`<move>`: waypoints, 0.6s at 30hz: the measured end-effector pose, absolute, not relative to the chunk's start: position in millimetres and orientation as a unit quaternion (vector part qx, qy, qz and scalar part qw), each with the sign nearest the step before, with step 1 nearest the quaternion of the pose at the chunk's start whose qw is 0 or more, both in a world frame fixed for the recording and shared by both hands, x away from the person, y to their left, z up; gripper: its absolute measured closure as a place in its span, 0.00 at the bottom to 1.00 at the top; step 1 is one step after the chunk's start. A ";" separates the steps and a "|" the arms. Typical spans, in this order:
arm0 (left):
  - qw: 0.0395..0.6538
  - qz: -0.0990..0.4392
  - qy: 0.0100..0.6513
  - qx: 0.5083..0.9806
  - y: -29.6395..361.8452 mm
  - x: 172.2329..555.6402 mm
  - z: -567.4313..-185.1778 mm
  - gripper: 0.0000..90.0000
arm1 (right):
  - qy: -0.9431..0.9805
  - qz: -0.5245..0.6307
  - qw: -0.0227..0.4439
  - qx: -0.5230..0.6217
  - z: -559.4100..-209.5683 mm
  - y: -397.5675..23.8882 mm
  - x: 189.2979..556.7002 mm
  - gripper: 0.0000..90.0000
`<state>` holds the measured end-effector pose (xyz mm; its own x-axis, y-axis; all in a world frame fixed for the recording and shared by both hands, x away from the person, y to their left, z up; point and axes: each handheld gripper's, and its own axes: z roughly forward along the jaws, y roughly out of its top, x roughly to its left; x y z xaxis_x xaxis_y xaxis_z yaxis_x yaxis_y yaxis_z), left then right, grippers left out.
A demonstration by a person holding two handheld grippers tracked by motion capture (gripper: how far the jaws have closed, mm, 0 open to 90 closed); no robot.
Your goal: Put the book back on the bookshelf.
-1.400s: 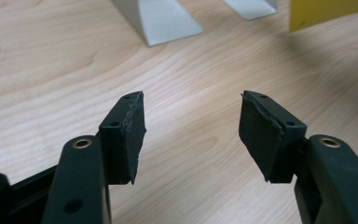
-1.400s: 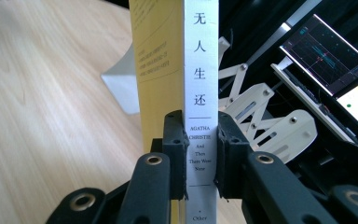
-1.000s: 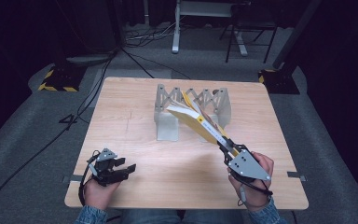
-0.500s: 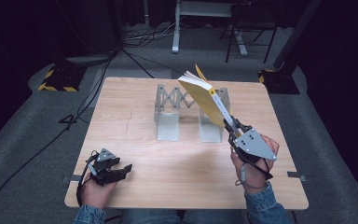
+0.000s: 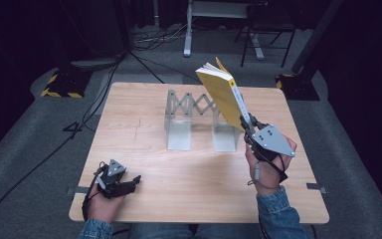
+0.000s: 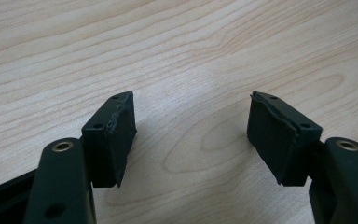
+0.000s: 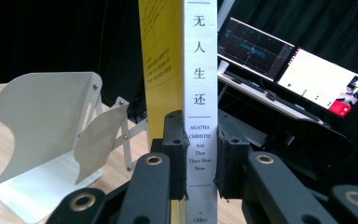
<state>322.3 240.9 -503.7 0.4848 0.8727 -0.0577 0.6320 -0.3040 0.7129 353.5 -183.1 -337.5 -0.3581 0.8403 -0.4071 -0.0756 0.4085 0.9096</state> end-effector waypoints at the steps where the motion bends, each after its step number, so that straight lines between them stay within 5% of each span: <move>1: 0.347 0.175 0.476 0.789 240.7 322.2 -503.9 0.37 | 0.677 0.466 0.491 0.288 -337.9 -181.9 357.2 0.86; 18: 0.347 0.177 0.469 0.793 238.5 320.9 -504.2 0.36 | 0.650 0.482 0.482 0.336 -348.5 -180.0 385.3 0.86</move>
<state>320.9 238.5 -504.2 0.4973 0.8665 -0.0438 0.6205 -0.3200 0.7159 385.3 -180.0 -348.5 -0.3103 0.9015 -0.3016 -0.0279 0.3085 0.9508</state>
